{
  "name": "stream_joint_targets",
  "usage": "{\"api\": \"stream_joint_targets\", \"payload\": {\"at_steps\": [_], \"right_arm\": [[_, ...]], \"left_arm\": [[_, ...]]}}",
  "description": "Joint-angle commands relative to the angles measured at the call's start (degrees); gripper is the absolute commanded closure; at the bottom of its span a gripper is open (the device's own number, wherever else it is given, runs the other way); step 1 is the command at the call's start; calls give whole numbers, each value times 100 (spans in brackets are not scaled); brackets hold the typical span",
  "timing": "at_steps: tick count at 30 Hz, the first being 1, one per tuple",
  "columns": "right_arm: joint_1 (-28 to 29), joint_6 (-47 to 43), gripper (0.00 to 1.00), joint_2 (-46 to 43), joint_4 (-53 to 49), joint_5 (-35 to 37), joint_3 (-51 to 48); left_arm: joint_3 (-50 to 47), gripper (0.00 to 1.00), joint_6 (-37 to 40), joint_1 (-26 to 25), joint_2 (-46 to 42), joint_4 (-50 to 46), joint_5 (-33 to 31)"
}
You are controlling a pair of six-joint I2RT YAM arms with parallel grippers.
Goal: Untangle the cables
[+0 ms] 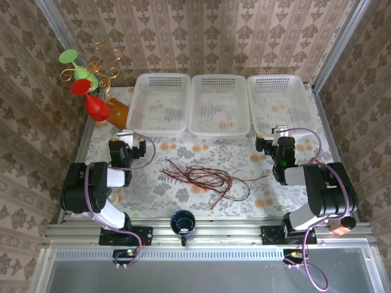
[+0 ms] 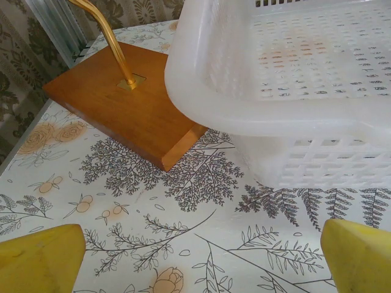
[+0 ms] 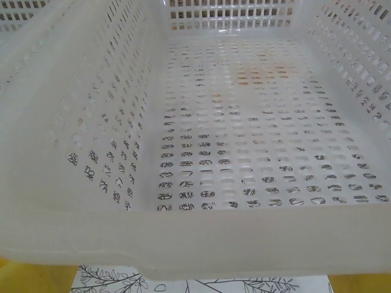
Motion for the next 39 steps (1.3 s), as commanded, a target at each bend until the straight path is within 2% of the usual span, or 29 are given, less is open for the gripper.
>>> {"api": "stream_joint_targets", "payload": {"at_steps": [1,32,34,36,39], "right_arm": [[-24,-7,0,30,127,-98,112],[-33,-11,0,21,157,-127,95],[-18,-128,0,-64,279,-435,-25],[44,-317,0,-324,381,-683,-187],[327,-466,0,-969,-396,-301,-93]], "left_arm": [[128,0,-45,54,-70,3,89],[89,0,-50,91,-111,59,153],[-56,0,124,-101,-344,165,-36],[-184,0,329,-401,-727,83,-525],[-345,0,557,-710,-1218,76,-919]]}}
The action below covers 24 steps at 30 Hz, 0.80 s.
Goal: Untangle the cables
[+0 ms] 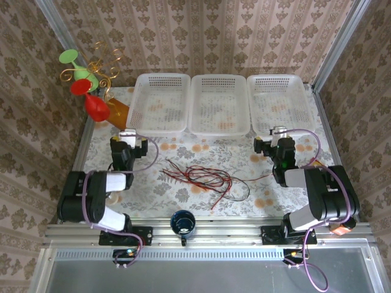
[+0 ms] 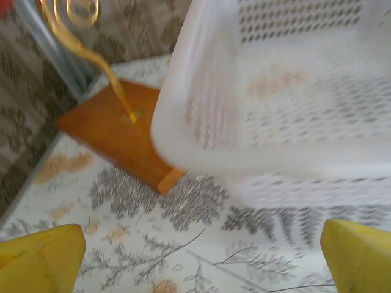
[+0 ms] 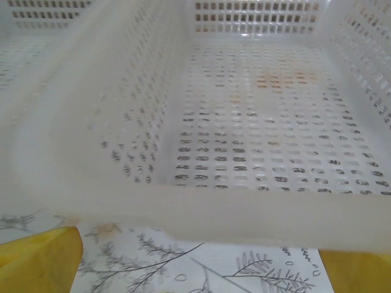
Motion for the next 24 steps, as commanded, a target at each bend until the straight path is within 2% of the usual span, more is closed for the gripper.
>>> {"api": "stream_joint_targets", "payload": {"at_steps": [1,3,7,11,14,17,21,24], "right_arm": [[235,-277,0,-782,-619,4,112],[295,-269,0,-1039,-1092,57,230],[296,-239,0,-1400,-1337,186,142],[445,76,0,-2077,-2205,504,241],[612,700,0,-2745,-3480,986,562],[777,1413,0,-3267,-4730,1175,890],[996,2541,1,-3405,-7017,811,1704],[1411,3502,0,-3313,-8381,537,2173]], "left_arm": [[-153,0,387,-276,-544,76,-605],[-168,0,522,-358,-794,-89,-737],[-169,0,851,-591,-1290,-377,-969],[106,0,753,-804,-2153,-1628,-842],[596,0,451,-990,-2717,-3066,-813],[1136,0,-113,-1168,-3047,-4528,-728],[1626,0,-700,-1703,-3197,-5986,-645],[1801,0,-957,-2188,-3123,-6595,-553]]}}
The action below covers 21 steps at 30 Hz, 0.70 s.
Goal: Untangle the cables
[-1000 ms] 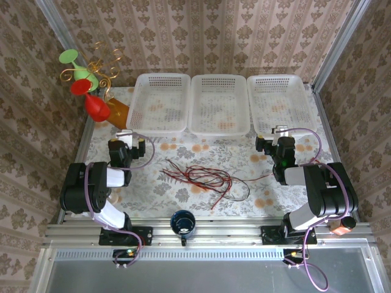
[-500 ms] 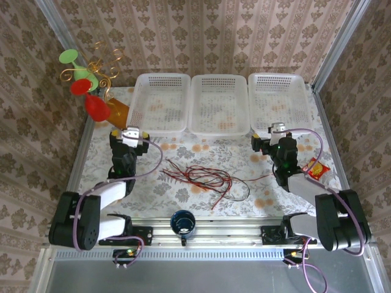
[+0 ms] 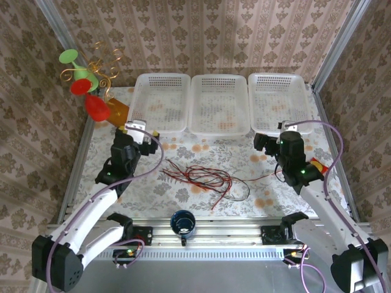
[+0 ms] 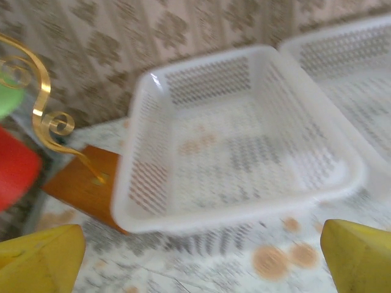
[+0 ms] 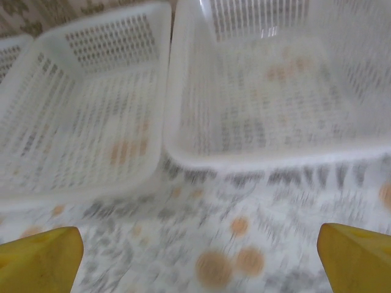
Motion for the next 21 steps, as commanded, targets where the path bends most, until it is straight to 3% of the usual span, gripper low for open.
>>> {"api": "stream_joint_targets", "payload": {"at_steps": [1,7,13,19,21], "right_arm": [[427,1579,0,96,-2493,-260,425],[1521,3590,0,566,-3582,-510,788],[2638,5504,6,880,-2889,-1215,401],[3533,6711,23,1497,-1888,-1312,-4],[3727,6810,36,1777,-1735,-1262,93]], "left_arm": [[221,0,-631,-429,113,-1605,176],[534,0,-1256,-1063,641,-1969,455],[294,1,-1693,-1463,908,-1301,598],[150,3,-1904,-1699,1163,-1101,765],[112,3,-1929,-1758,1196,-1100,816]]}}
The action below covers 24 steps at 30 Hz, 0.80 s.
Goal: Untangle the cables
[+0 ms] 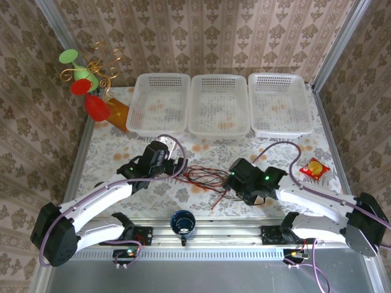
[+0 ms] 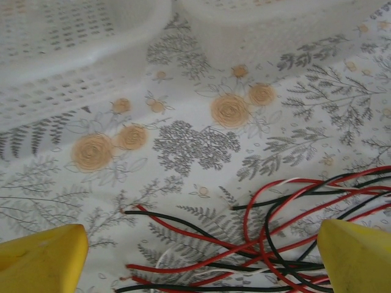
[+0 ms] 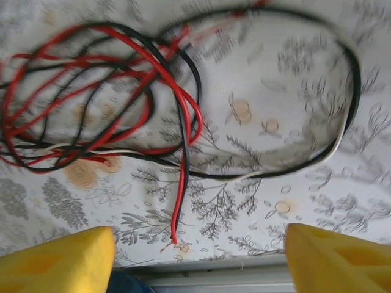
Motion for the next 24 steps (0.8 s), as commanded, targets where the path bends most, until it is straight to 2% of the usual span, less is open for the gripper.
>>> {"api": "stream_joint_targets", "payload": {"at_steps": [1,2,6,15,24], "right_arm": [[268,819,40,391,453,21,97],[351,854,45,517,477,73,181],[512,910,49,1044,555,56,413],[609,1165,67,1735,1004,-50,455],[671,1250,77,2079,1189,-140,447]], "left_arm": [[-119,3,-251,-121,39,127,148],[-146,3,-284,-148,41,129,122],[-241,4,-366,-268,45,138,70],[-392,5,-479,-456,54,224,-17],[-350,5,-517,-565,67,73,-41]]}}
